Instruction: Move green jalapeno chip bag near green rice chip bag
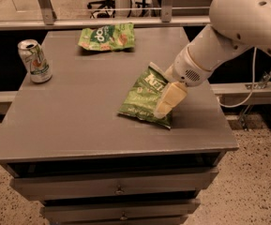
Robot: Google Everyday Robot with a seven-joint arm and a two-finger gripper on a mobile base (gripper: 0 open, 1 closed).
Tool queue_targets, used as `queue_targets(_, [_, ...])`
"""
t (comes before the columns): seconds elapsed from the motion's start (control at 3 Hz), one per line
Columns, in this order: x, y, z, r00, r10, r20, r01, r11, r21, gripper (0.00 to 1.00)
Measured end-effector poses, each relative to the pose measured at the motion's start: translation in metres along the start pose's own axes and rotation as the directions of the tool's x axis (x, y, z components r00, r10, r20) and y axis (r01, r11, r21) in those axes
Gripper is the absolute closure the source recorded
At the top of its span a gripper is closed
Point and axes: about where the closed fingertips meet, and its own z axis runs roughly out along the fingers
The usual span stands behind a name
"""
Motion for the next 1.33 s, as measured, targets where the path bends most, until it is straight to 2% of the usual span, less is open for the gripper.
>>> queue_targets(0.33, [-0.003,0.003,0.001,0.999,0.039,-0.008,-0.039,0.9990,-0.024,0.39])
queue_targets(0.67, [-0.007,0.002,-0.006,0.998,0.062,-0.014,-0.062,0.9979,-0.020,0.72])
queue_targets(1.0, [-0.011,-0.008,-0.028,0.999,0.039,-0.015,-0.038,0.9986,0.036,0.99])
queue_targets(1.33, [-0.020,-0.033,-0.075,0.998,-0.064,-0.026,0.067,0.9861,0.152,1.00])
